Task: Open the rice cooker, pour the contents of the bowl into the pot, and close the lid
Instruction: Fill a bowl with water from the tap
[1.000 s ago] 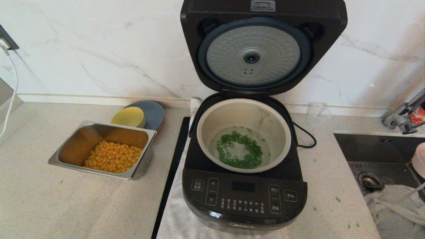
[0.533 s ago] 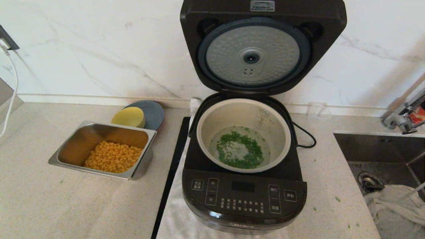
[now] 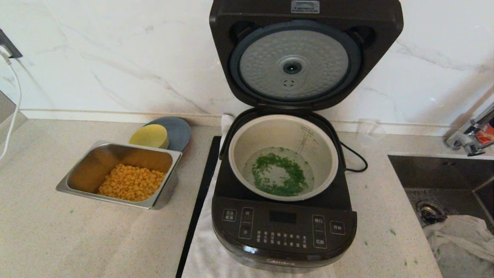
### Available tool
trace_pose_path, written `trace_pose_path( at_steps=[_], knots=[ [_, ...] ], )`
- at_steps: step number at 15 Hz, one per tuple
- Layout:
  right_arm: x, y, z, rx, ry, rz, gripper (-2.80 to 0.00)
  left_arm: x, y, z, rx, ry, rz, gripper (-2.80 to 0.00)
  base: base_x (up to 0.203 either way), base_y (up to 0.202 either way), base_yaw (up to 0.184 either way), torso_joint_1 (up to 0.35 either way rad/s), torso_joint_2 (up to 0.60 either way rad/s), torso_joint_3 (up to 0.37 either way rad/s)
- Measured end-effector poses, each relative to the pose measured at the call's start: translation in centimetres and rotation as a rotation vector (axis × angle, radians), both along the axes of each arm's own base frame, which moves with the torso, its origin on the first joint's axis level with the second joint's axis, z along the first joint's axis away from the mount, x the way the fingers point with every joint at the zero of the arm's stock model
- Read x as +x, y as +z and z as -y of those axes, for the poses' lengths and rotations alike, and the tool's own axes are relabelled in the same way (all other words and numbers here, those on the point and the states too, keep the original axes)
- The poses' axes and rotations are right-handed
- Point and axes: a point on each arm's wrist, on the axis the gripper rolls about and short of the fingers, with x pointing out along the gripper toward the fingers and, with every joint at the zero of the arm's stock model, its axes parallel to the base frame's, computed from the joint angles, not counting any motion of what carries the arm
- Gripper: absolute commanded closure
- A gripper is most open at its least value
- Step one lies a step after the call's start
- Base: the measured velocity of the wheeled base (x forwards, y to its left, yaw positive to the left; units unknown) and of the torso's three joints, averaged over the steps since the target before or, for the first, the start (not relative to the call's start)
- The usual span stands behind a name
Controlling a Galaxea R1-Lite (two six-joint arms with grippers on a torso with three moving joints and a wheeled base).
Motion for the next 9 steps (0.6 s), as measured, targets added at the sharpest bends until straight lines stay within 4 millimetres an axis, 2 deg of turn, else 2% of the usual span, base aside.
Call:
trace_pose_path(
  at_steps=[6,9],
  knots=[
    [0.92,0.36,0.47,-0.027,0.016,0.017,0.00,0.00,0.00,0.00,0.000,0.000,0.000,0.00,0.000,0.000,0.000,0.000,0.00,0.000],
    [1.03,0.54,-0.36,-0.020,0.034,0.010,0.00,0.00,0.00,0.00,0.000,0.000,0.000,0.00,0.000,0.000,0.000,0.000,0.00,0.000]
  ],
)
